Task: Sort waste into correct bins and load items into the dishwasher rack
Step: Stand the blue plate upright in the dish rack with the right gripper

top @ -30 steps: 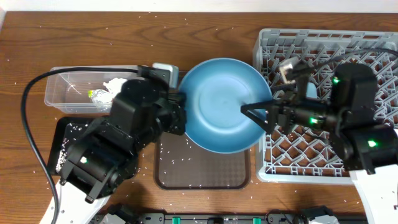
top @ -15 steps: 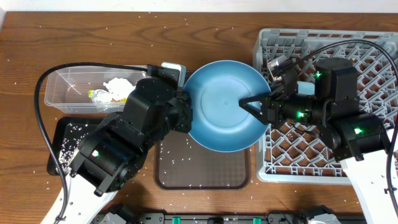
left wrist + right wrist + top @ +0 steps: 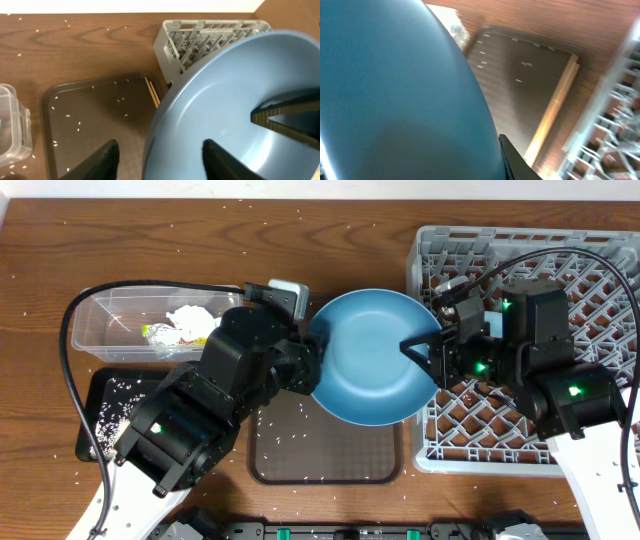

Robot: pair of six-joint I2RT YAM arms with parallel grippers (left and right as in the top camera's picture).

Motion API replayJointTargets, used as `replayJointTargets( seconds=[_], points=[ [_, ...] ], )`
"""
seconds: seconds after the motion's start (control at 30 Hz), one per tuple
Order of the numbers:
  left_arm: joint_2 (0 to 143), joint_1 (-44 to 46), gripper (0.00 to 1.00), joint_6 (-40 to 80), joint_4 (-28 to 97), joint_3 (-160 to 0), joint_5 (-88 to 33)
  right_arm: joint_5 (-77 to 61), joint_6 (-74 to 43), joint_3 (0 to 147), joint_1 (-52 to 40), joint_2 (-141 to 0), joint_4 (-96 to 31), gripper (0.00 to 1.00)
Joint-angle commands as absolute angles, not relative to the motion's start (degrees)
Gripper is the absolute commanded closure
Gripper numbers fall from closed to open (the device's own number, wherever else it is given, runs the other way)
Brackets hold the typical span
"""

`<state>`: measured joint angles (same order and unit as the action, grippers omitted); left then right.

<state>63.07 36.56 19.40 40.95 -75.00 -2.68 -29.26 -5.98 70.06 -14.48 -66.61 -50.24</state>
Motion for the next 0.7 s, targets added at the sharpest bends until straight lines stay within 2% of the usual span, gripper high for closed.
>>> replayJointTargets(
  seconds=[0.0,0.2,0.3,0.43,0.67],
  points=[
    [62.48,36.73,0.43,19.07,40.77,-75.99,-2.72,-20.38,-7.66,70.46,-14.59,-64.05,-51.27,0.91],
    [61.58,36.73,0.43,18.85,40.75,-76.01,-2.09,-6.33,-7.73,70.46,-11.42,-60.31,-53.91,0.92],
    [61.43,36.73,0.43,18.85,40.80,-76.01,-2.11,6.39,-9.69,70.46,-9.34,-58.59,-54.70,0.91],
    [61.41,36.73,0.43,18.85,40.82,-76.01,-2.11,25.58,-10.66,70.46,-7.94,-58.02,-54.65,0.99],
    [61.39,36.73,0.43,18.85,41.30,-76.01,-2.13,47.94,-10.68,70.46,-7.84,-60.84,-48.34,0.99]
  ],
)
